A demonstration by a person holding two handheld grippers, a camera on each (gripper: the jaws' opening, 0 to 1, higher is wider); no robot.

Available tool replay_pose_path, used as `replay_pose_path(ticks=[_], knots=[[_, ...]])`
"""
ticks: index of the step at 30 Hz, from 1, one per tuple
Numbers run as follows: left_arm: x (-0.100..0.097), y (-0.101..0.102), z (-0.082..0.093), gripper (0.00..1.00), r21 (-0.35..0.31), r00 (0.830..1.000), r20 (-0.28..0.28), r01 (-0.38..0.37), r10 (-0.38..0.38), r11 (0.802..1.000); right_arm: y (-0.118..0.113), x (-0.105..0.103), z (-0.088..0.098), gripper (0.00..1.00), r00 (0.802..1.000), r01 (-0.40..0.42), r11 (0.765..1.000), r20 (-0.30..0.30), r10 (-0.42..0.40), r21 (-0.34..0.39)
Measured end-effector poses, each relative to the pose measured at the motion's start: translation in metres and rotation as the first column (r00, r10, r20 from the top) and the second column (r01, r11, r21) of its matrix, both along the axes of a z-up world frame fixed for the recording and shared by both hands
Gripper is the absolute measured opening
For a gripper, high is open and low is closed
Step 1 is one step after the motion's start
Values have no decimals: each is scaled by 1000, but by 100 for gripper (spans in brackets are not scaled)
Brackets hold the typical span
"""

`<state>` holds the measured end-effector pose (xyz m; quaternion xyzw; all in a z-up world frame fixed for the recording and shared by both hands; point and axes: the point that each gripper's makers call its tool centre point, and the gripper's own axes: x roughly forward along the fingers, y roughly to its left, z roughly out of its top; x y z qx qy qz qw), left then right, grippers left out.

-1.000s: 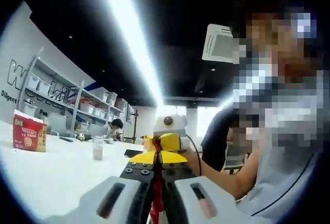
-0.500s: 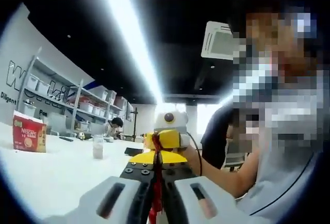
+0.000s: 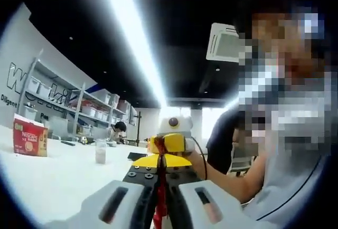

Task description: Tear open the coffee pouch, take out the coffee, and pour the coffee from the pouch into the cup

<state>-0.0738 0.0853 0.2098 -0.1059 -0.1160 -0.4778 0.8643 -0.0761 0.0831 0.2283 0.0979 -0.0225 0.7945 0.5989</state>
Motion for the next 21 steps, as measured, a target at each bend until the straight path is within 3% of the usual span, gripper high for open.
replay_pose_path(ticks=[21], knots=[[1,5,0,4,-22,1000,6,-7,7,1000,7,0,1,5,1000,3,1000,12,-3,-2]])
